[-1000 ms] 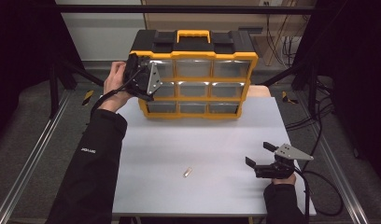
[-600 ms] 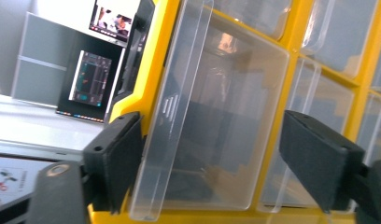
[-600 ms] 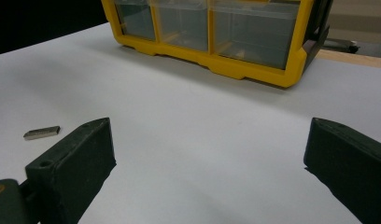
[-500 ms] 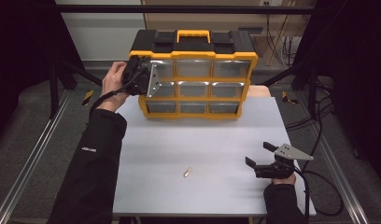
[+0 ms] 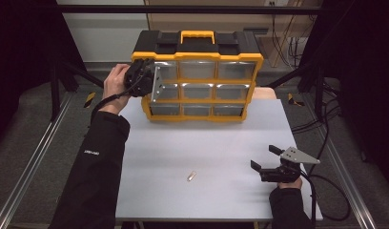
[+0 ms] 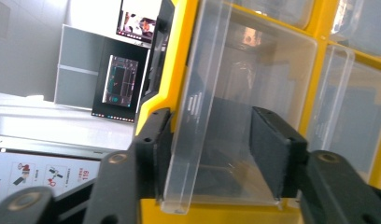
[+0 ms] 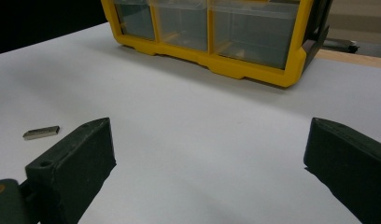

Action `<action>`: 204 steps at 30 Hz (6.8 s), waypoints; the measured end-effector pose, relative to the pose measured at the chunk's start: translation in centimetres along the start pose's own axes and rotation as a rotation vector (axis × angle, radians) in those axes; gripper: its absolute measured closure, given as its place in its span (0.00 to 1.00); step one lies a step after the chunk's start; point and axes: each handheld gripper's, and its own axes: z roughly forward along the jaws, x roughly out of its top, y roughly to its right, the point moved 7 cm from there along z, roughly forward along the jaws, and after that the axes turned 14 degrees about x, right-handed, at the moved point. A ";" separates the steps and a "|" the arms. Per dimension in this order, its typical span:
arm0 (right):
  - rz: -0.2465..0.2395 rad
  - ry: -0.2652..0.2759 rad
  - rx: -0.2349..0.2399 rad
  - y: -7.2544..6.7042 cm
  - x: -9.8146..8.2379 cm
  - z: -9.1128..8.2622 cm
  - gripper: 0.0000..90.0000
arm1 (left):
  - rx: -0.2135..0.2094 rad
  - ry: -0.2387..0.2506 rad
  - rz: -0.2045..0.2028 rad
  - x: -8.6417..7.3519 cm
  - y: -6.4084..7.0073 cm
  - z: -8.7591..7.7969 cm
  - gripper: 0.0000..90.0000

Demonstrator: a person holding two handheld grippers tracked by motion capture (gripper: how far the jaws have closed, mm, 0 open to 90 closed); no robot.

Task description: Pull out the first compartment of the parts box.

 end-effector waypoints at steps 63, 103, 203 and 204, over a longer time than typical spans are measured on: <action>0.000 0.000 0.002 -0.1 0.0 0.0 0.02 | 0.132 0.064 0.242 0.5 0.1 -2.0 0.86; 0.000 -0.005 0.005 -0.1 -0.1 0.1 0.02 | 0.144 0.094 0.252 0.8 0.3 -4.4 0.86; 0.002 -0.007 0.007 -0.2 -0.1 0.1 0.02 | -0.031 0.061 -0.226 1.4 -0.3 -8.8 0.47; 0.001 -0.007 0.007 -0.2 -0.1 0.1 0.02 | -0.034 0.059 -0.240 1.4 -0.3 -8.9 0.45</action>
